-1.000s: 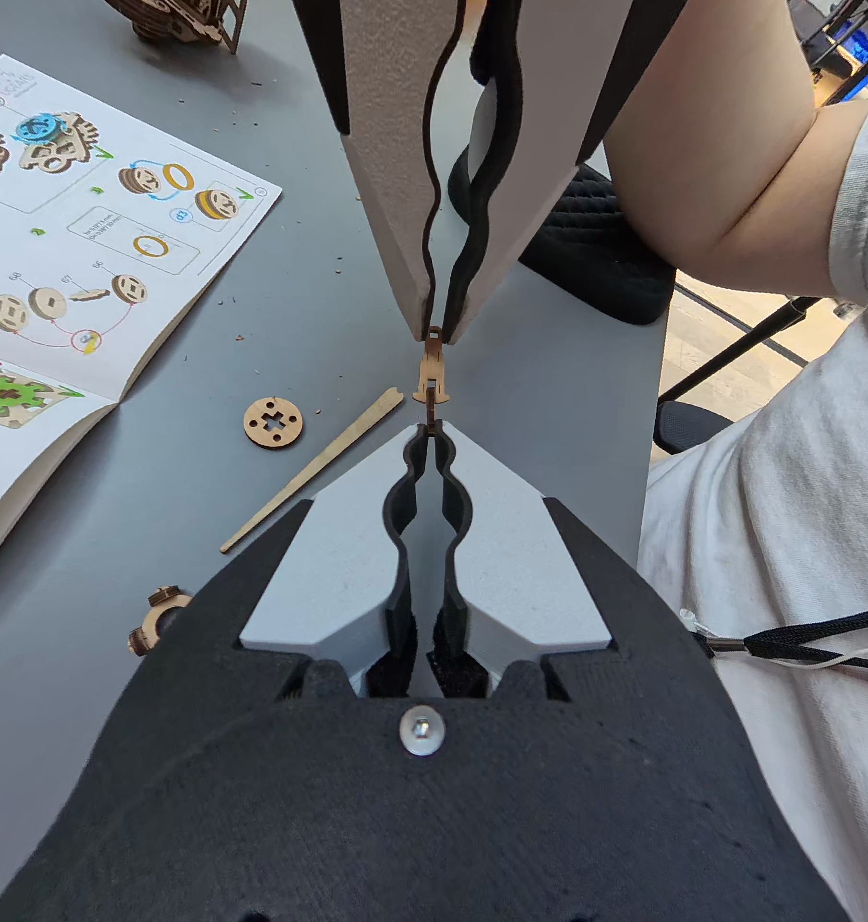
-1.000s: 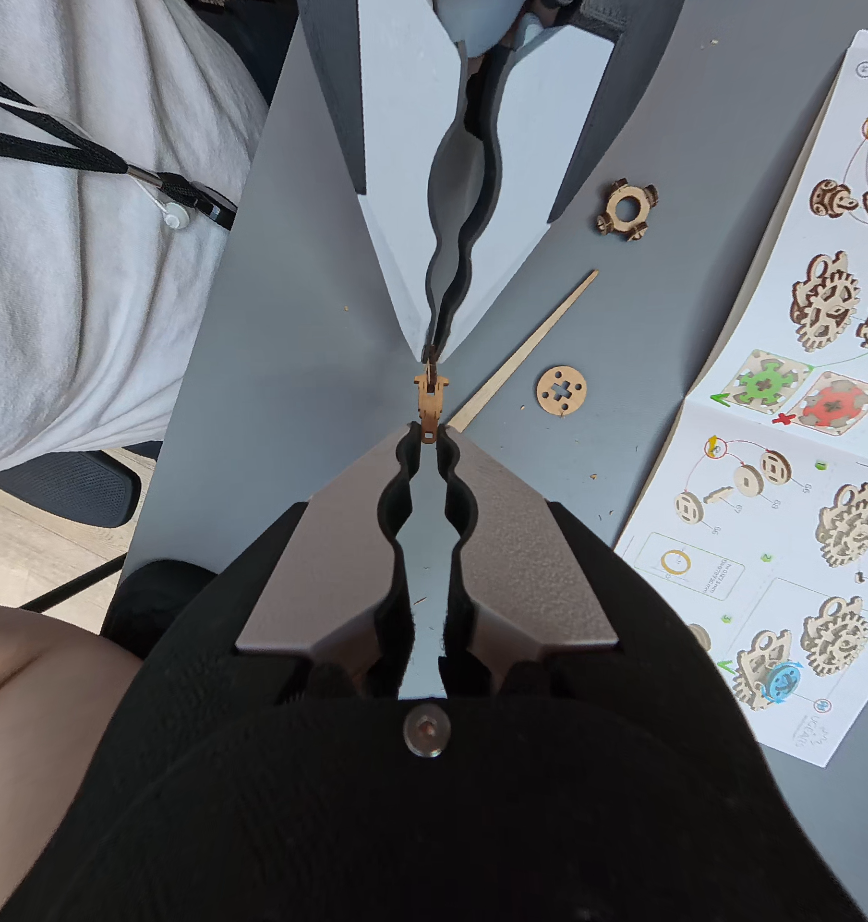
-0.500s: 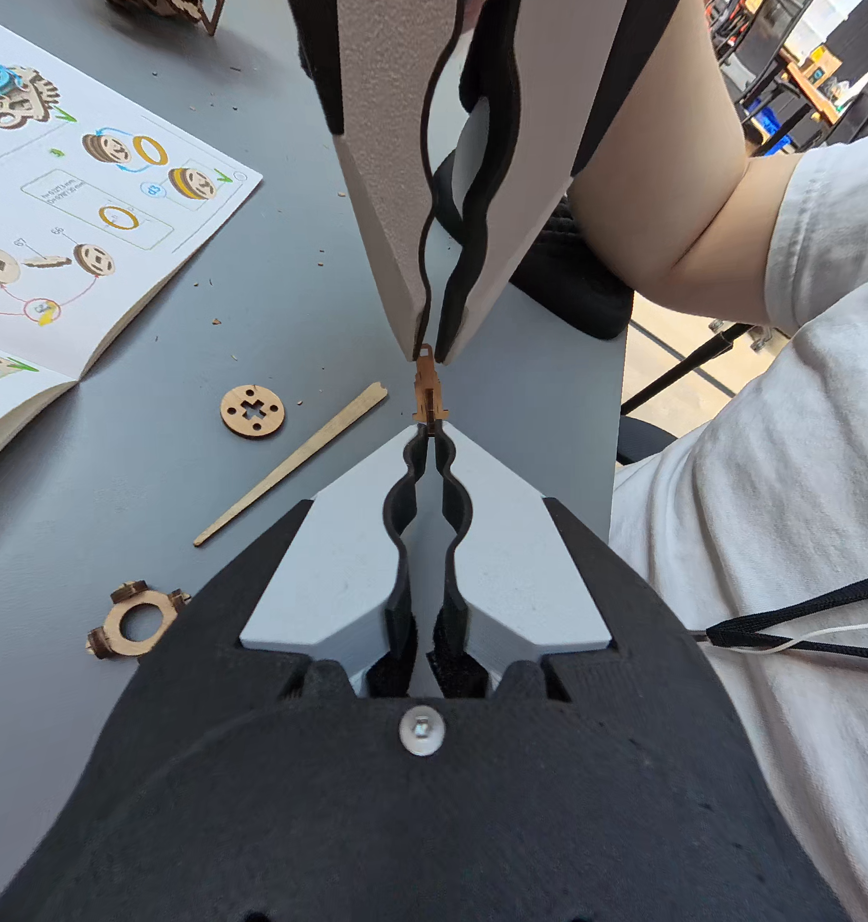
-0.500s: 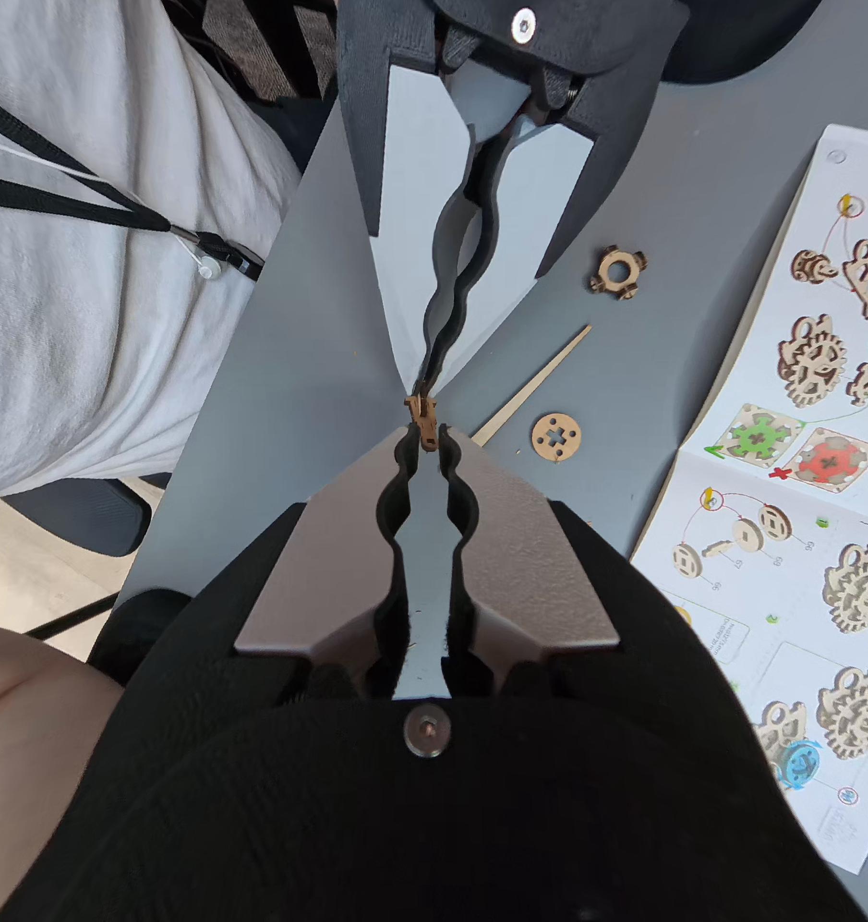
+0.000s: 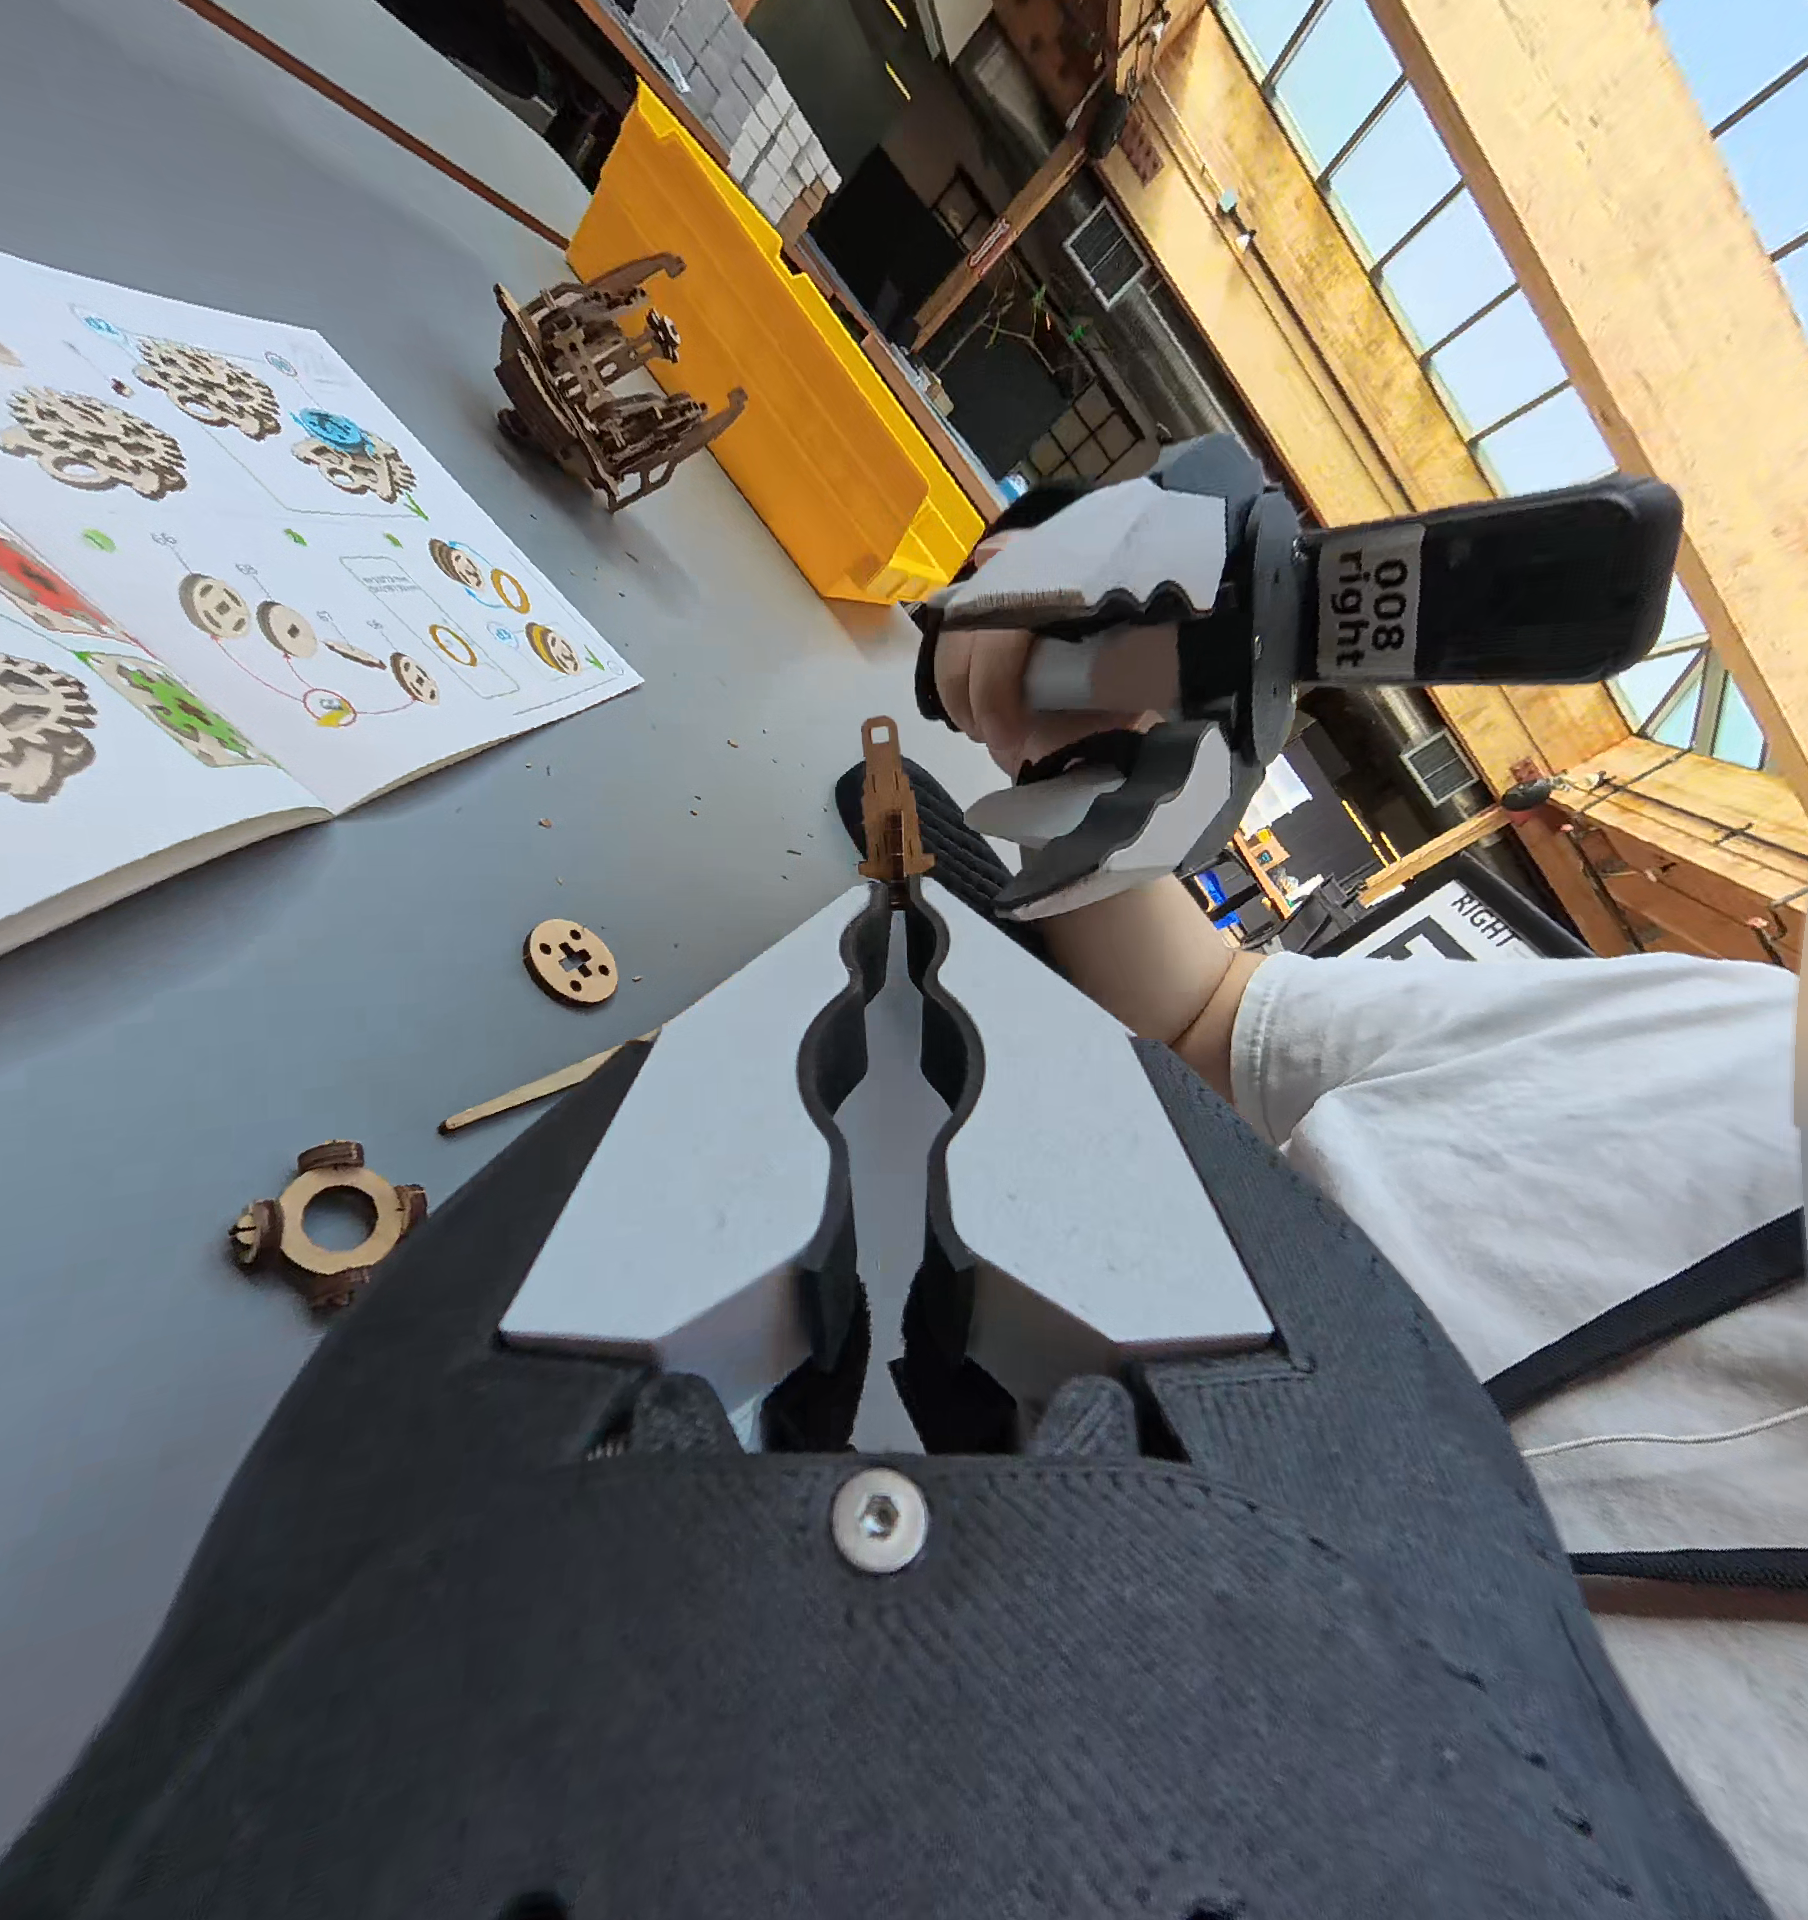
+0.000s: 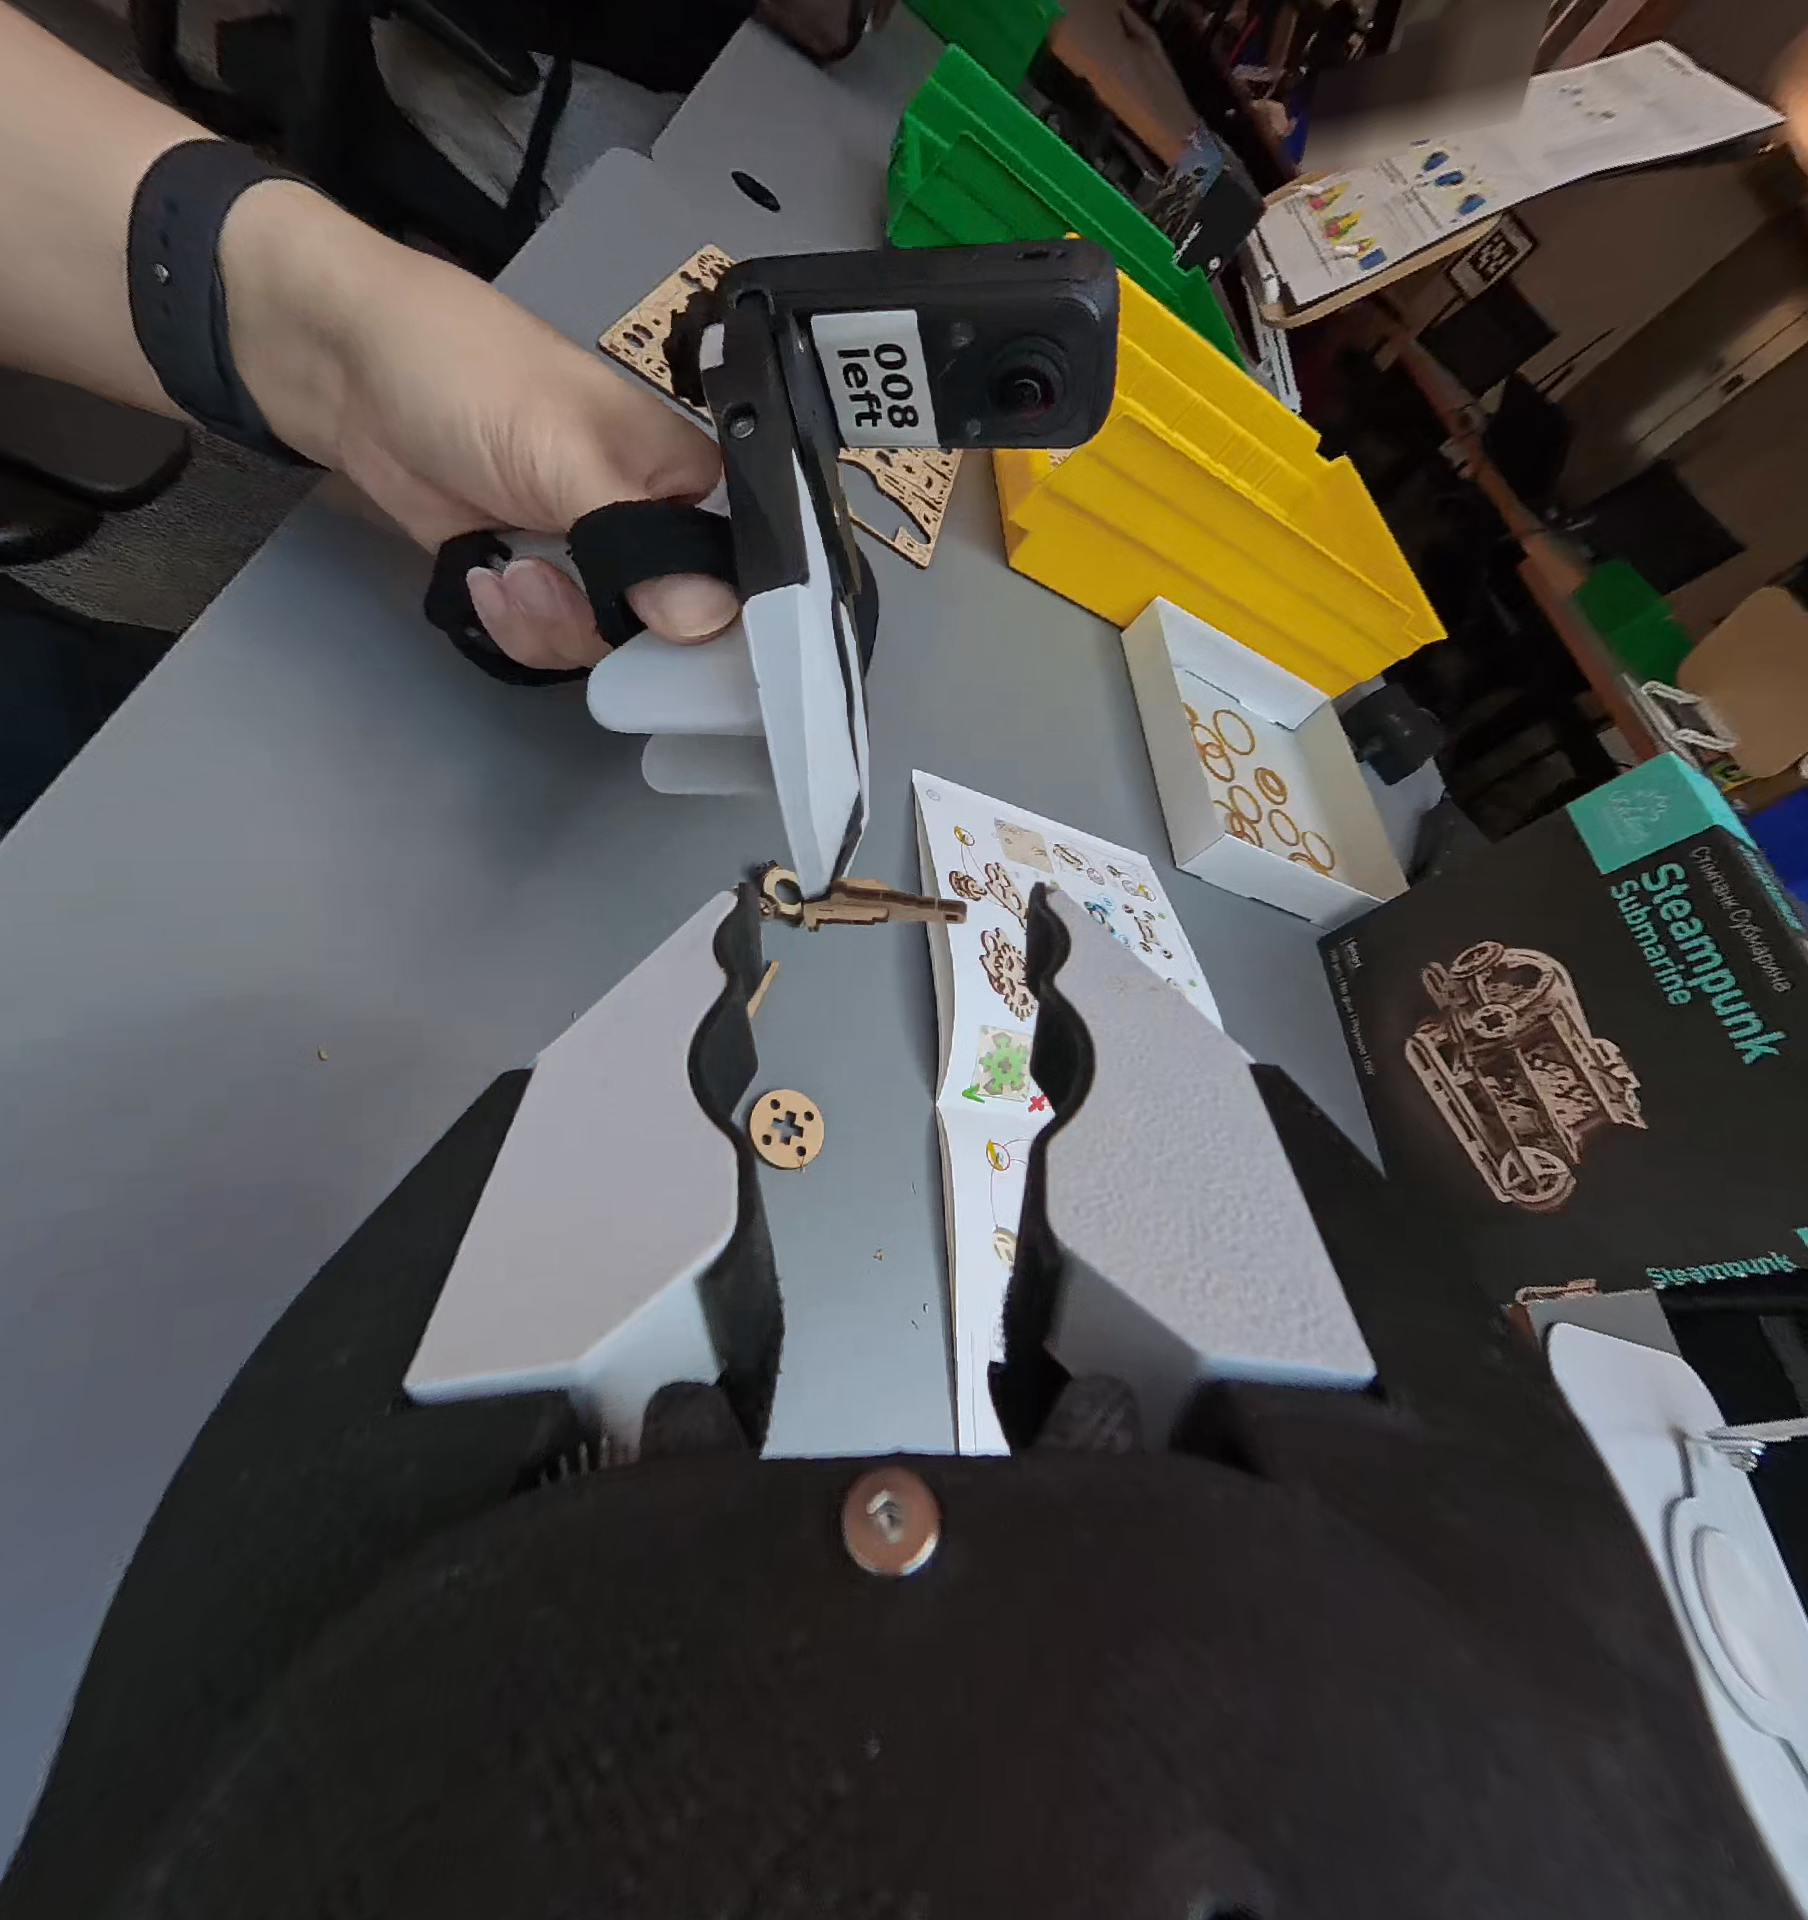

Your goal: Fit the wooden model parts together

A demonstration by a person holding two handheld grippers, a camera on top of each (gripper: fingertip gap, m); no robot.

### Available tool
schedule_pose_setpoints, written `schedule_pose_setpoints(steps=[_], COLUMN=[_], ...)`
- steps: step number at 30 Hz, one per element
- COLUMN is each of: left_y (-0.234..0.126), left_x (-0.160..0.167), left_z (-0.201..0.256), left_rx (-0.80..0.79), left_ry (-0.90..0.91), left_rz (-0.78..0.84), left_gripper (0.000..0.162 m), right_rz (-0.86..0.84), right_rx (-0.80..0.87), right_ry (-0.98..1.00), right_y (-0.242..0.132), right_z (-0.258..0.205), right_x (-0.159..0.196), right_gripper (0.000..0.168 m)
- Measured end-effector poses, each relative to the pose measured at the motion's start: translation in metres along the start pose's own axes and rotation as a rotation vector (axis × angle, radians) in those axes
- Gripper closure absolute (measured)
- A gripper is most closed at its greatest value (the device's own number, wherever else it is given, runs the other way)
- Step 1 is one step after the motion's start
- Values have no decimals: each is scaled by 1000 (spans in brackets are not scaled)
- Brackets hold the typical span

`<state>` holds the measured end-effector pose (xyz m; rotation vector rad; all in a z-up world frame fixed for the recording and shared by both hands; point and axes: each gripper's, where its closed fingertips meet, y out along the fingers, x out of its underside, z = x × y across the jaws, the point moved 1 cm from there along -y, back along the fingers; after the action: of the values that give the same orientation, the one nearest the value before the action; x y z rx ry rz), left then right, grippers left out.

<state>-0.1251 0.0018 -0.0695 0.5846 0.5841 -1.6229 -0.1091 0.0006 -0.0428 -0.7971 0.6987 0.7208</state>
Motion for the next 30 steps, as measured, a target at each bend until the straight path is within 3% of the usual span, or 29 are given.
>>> schedule_pose_setpoints(steps=[4,12,15,30], left_y=[3,8,9,6], left_x=[-4,-1,-1,-3], left_z=[3,5,5,17], left_rx=[32,34,35,93], left_ry=[-37,-31,-33,-67], left_rz=[21,16,13,27], left_gripper=[161,162,162,157], right_rz=[-43,-127,-122,-24], right_rx=[79,57,63,32], right_ry=[-68,-44,-44,48], right_y=[6,14,13,8], right_z=[0,-3,-1,-1], right_x=[1,15,15,8], right_gripper=[117,124,132,134])
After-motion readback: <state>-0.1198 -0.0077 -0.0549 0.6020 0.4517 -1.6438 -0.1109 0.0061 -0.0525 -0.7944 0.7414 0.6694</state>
